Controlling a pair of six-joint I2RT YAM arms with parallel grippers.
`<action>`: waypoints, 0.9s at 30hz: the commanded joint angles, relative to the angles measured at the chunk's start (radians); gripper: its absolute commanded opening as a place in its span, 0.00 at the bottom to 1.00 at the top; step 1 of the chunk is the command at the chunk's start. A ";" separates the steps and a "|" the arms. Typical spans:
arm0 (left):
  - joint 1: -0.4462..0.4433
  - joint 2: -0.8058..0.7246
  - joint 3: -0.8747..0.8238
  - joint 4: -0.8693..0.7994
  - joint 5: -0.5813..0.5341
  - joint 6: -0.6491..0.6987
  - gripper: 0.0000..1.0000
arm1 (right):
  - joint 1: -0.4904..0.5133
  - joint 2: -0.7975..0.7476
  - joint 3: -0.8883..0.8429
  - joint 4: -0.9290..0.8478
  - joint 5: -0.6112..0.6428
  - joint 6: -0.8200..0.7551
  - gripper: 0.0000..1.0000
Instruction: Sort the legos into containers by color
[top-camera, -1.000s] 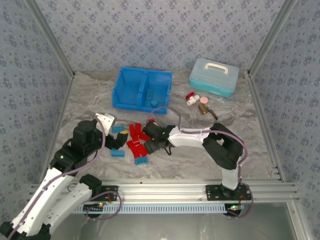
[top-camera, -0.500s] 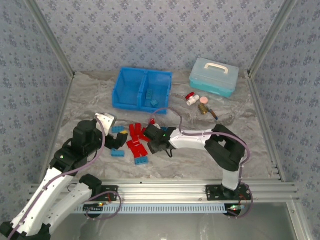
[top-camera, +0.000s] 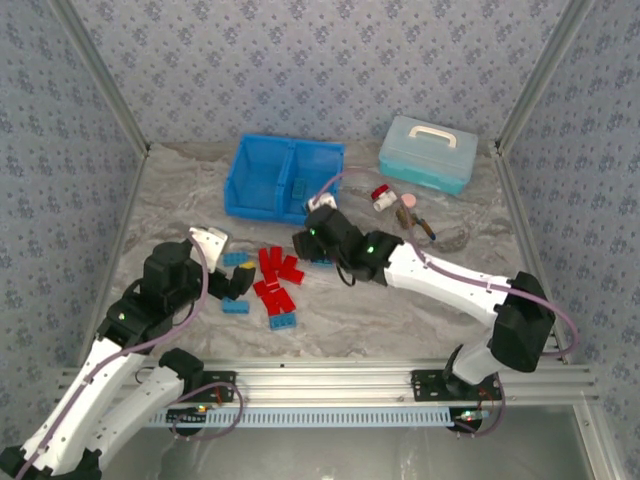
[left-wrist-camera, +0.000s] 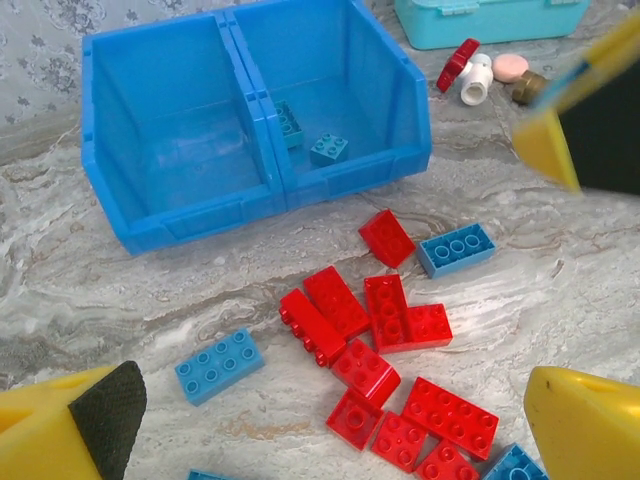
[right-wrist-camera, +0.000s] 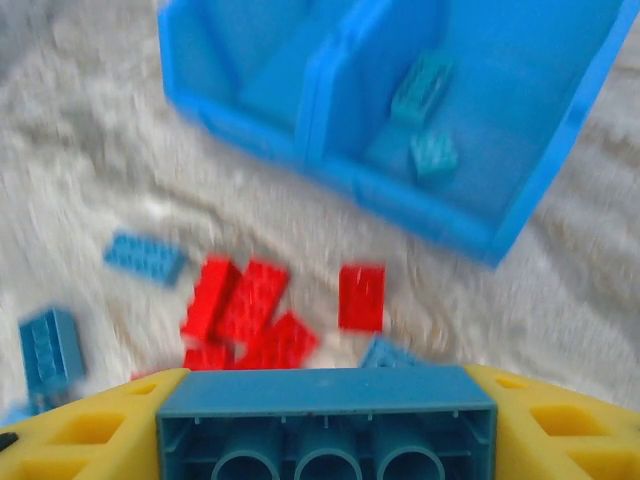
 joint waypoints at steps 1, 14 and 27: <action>-0.005 -0.012 0.012 0.018 0.011 0.000 0.99 | -0.066 0.084 0.123 0.048 0.010 -0.059 0.52; -0.005 -0.020 0.012 0.013 -0.016 -0.002 0.99 | -0.282 0.624 0.750 -0.100 -0.072 -0.109 0.51; -0.006 -0.019 0.013 0.010 -0.016 0.002 0.99 | -0.329 0.989 1.081 -0.257 -0.121 -0.079 0.50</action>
